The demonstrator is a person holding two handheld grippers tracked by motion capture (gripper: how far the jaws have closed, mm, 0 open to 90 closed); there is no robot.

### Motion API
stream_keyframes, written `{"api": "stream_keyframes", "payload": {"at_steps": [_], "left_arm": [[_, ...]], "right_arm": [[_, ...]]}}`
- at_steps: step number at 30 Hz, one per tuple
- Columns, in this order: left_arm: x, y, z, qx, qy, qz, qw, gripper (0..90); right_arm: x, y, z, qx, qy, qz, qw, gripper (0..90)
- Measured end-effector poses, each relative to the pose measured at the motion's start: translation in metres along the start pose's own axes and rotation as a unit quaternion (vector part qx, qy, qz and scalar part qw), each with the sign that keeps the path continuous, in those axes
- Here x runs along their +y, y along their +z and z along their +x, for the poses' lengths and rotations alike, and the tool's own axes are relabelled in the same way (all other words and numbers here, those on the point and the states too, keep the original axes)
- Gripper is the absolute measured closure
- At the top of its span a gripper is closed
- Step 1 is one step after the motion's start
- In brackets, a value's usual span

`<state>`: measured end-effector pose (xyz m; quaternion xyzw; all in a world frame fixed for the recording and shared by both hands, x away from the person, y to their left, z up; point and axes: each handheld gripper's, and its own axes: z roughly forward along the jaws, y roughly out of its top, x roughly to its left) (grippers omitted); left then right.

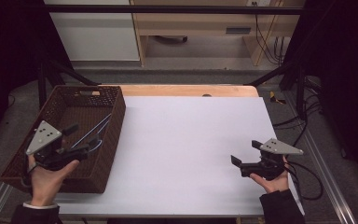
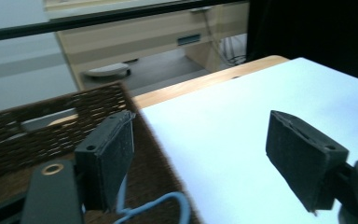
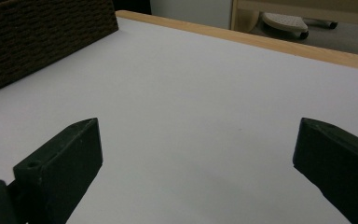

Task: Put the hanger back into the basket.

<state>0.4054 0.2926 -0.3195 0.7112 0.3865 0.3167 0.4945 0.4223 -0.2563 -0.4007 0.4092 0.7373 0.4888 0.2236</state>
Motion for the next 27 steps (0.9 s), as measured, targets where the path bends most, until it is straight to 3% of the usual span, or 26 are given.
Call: {"api": "stream_keyframes", "payload": {"at_steps": [4,10,16,27], "left_arm": [[-0.003,0.01,-0.025,-0.037,0.013,-0.005,0.9992,18.1],[-0.014,0.025,-0.046,-0.078,0.018,0.003,0.9968,13.8],[-0.026,0.037,-0.053,-0.091,0.017,0.022,0.9955,13.5],[-0.046,0.059,-0.06,-0.097,0.024,0.054,0.9936,13.5]], "right_arm": [[0.0,-0.001,0.0,0.002,0.002,-0.003,1.0,1.9],[0.0,-0.002,0.0,0.003,0.0,-0.008,1.0,1.6],[0.0,-0.002,0.0,0.005,-0.001,-0.009,1.0,1.6],[0.0,-0.005,0.0,0.008,0.0,-0.019,0.9998,1.6]]}}
